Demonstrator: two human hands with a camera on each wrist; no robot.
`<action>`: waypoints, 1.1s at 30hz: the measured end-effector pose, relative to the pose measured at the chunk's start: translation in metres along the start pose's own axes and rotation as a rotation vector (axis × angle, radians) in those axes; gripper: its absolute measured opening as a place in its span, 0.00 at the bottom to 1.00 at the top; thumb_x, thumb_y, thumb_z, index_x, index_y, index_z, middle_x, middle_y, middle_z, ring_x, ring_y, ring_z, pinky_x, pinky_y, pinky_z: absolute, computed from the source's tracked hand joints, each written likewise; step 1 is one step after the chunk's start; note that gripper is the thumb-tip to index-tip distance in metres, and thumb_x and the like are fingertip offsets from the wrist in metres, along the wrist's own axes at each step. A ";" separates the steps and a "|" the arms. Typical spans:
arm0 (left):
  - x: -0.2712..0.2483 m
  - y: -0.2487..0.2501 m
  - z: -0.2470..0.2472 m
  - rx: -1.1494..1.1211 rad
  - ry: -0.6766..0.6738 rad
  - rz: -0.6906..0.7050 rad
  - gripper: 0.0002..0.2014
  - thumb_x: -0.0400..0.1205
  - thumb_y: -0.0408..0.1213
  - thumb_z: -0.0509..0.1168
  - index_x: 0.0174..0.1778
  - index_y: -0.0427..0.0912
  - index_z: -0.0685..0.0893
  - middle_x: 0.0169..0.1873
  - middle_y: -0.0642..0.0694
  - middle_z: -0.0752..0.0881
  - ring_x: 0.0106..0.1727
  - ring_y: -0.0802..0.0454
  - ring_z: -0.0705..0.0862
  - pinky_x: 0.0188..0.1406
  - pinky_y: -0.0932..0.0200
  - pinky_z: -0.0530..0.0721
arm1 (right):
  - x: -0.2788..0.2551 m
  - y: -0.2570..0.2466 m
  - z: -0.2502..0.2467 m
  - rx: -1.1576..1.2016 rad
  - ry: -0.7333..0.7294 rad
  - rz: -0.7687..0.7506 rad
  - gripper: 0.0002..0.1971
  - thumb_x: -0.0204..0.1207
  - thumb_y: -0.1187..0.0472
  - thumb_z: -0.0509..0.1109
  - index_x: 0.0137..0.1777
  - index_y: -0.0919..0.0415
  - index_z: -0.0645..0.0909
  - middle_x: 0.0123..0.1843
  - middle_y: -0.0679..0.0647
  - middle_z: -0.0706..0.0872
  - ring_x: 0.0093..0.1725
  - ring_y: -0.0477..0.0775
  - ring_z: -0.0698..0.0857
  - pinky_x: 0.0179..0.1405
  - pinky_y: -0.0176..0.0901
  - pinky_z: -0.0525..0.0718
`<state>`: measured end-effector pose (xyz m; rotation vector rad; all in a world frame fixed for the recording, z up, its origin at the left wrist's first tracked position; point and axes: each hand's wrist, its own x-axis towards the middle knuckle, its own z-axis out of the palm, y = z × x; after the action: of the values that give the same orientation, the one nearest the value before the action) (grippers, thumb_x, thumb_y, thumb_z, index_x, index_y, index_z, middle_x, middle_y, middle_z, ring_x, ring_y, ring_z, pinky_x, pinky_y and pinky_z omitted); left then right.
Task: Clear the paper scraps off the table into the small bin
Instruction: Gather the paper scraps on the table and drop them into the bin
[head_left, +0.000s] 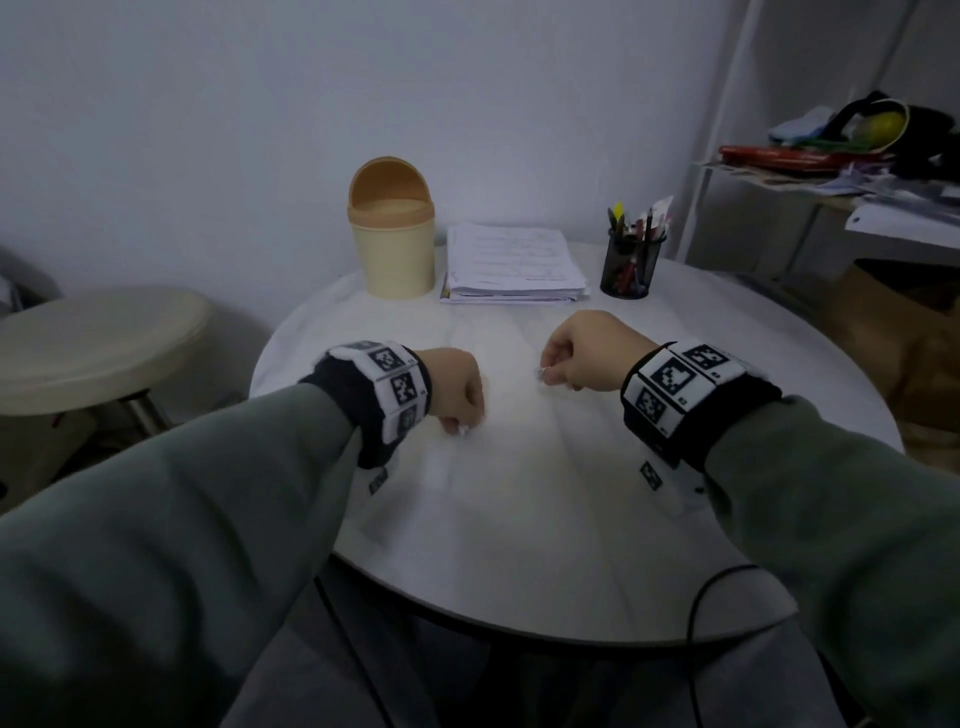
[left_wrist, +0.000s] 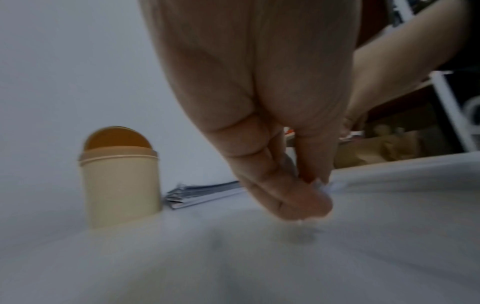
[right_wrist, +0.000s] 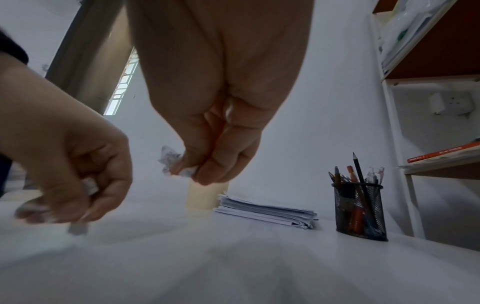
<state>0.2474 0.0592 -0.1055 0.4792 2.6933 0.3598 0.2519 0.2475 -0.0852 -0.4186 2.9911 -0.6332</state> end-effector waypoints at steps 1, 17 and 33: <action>0.000 -0.007 -0.008 -0.025 0.057 0.000 0.07 0.78 0.35 0.67 0.46 0.38 0.89 0.28 0.53 0.88 0.17 0.73 0.81 0.37 0.79 0.78 | 0.004 -0.002 -0.002 0.018 0.022 -0.006 0.07 0.73 0.57 0.75 0.46 0.61 0.88 0.28 0.45 0.81 0.26 0.42 0.79 0.31 0.32 0.78; 0.028 -0.058 -0.078 -0.147 0.419 0.049 0.03 0.80 0.34 0.66 0.43 0.43 0.85 0.29 0.51 0.86 0.19 0.74 0.80 0.31 0.78 0.76 | 0.102 -0.037 -0.031 0.134 0.182 -0.091 0.06 0.70 0.64 0.77 0.45 0.64 0.89 0.36 0.53 0.84 0.29 0.43 0.79 0.27 0.25 0.77; 0.106 -0.127 -0.211 -0.109 0.752 -0.141 0.05 0.80 0.35 0.65 0.44 0.39 0.85 0.36 0.46 0.85 0.38 0.51 0.84 0.39 0.63 0.81 | 0.272 -0.098 -0.044 0.346 0.371 -0.128 0.08 0.70 0.62 0.77 0.47 0.65 0.89 0.47 0.59 0.89 0.42 0.49 0.83 0.42 0.35 0.76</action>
<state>0.0343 -0.0549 0.0097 0.1229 3.3696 0.7673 0.0102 0.1039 -0.0047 -0.5186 3.1033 -1.3507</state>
